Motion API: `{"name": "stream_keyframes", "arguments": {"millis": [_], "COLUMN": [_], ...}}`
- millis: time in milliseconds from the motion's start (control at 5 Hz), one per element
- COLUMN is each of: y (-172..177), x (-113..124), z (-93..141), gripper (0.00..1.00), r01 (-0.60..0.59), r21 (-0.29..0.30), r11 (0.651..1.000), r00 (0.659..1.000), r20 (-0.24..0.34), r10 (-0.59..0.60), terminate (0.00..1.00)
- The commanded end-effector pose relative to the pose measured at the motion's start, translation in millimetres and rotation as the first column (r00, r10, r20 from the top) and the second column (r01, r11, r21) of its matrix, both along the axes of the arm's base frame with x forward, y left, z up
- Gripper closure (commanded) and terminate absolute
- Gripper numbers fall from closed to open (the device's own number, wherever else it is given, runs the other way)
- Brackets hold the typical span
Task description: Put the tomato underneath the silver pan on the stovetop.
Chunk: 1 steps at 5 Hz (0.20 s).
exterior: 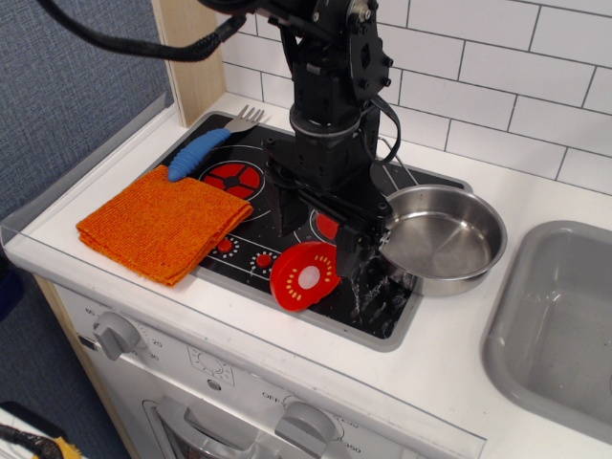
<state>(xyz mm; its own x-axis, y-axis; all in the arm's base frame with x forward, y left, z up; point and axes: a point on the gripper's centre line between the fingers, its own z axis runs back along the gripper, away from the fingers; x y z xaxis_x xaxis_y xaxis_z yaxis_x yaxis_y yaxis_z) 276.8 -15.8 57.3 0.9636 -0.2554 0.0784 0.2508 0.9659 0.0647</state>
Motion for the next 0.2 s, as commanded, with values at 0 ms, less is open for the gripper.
{"name": "stream_keyframes", "arguments": {"millis": [0], "y": [-2.7], "x": [-2.2], "z": [15.7], "gripper": [0.00], "r01": [0.001], "r21": [-0.002], "r11": [1.000], "r00": [0.999], "r20": [0.051], "r10": [-0.001], "terminate": [1.00]}}
